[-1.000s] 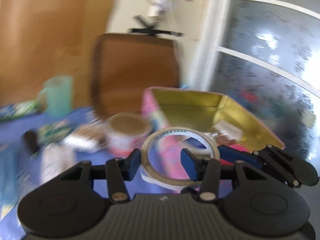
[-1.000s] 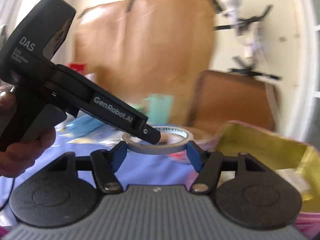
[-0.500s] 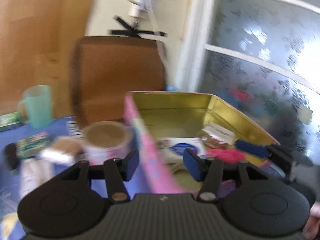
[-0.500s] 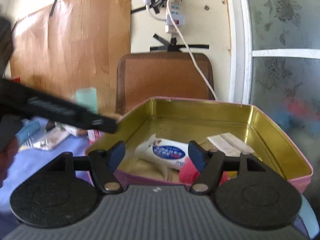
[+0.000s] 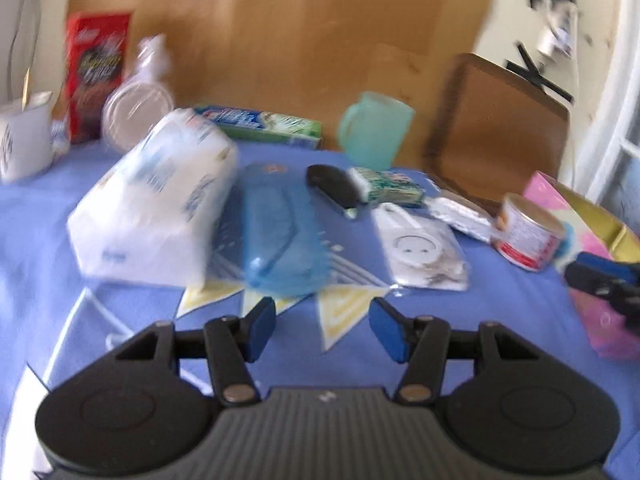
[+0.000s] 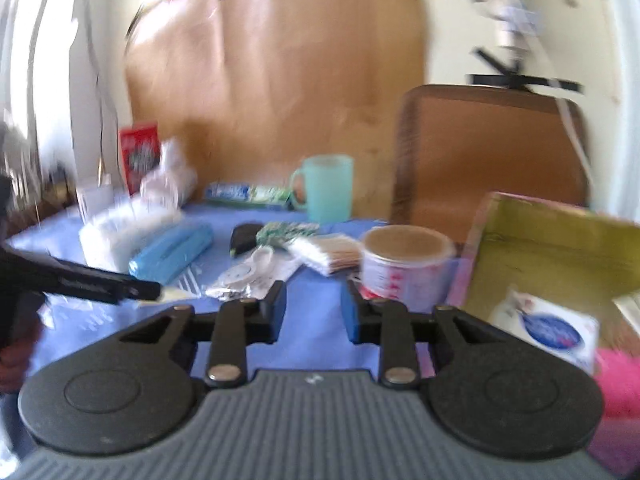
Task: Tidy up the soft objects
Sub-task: 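Carry the tape roll into the tin box and release, then grasp the bag of cotton swabs with the right gripper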
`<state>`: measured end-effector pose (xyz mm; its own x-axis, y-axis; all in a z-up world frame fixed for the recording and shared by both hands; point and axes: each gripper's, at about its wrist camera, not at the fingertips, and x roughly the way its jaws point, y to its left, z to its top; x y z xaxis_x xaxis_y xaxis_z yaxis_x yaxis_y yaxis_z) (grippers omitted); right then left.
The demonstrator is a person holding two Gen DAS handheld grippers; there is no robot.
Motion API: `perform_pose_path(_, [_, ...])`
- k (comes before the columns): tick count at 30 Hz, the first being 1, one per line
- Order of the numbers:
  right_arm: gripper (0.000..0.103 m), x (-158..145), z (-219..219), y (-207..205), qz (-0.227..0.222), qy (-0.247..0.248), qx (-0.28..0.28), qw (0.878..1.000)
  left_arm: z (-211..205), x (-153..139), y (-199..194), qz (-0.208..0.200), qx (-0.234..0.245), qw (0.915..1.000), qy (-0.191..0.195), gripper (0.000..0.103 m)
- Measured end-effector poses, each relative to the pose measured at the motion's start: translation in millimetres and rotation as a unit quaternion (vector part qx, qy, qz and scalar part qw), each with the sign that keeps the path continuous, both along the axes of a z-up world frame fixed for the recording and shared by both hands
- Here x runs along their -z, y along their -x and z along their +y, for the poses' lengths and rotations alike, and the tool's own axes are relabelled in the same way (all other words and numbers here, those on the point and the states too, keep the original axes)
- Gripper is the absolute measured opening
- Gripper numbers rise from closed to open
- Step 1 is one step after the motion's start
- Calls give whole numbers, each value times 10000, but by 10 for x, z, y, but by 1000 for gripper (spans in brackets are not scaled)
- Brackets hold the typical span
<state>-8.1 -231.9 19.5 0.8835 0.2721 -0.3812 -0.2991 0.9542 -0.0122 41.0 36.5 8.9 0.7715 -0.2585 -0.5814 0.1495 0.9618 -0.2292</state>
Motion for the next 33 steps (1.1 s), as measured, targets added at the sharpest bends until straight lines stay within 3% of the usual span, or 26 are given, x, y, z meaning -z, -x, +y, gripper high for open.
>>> perform_pose_path(3, [33,121,372,-316,-13,803,-27,9968,-13,11,-42,-58,-36,10000,2,53])
perform_pose_path(8, [33,323,707,-745,-139,1987,195,9798,-107,5,29,-186,125,9996,-189,54])
perform_pose_path(9, [29,351,712,-802,-138,2118,240,9769,-88,11,41,-193,132,9996,-162,54])
perform_pose_path(10, [6,374,716,-841,-126,2214,270,9747,-75,8,39,-190,141,9996,-124,55])
perform_pose_path(14, [5,345,641,-739,-137,2127,245,9767,4,16,2,-118,114,9998,94,55])
perform_pose_path(19, [5,257,503,-44,-171,1856,-294,9820,45,-8,36,-119,194,9992,336,62])
perform_pose_path(23, [7,236,212,559,381,1343,-1033,9848,40,-38,45,55,541,9964,656,64])
perform_pose_path(24, [13,240,134,648,552,1179,-1157,9847,8,-43,43,141,648,9949,767,64])
perform_pose_path(27, [56,262,-81,766,982,567,-1098,9875,-176,-103,51,264,1044,9893,987,64])
perform_pose_path(29, [62,278,-117,769,918,413,-976,9901,-372,-161,85,247,1312,9864,956,64])
perform_pose_path(33, [64,326,-15,605,880,459,-841,9915,-762,-192,142,329,1816,9801,733,64])
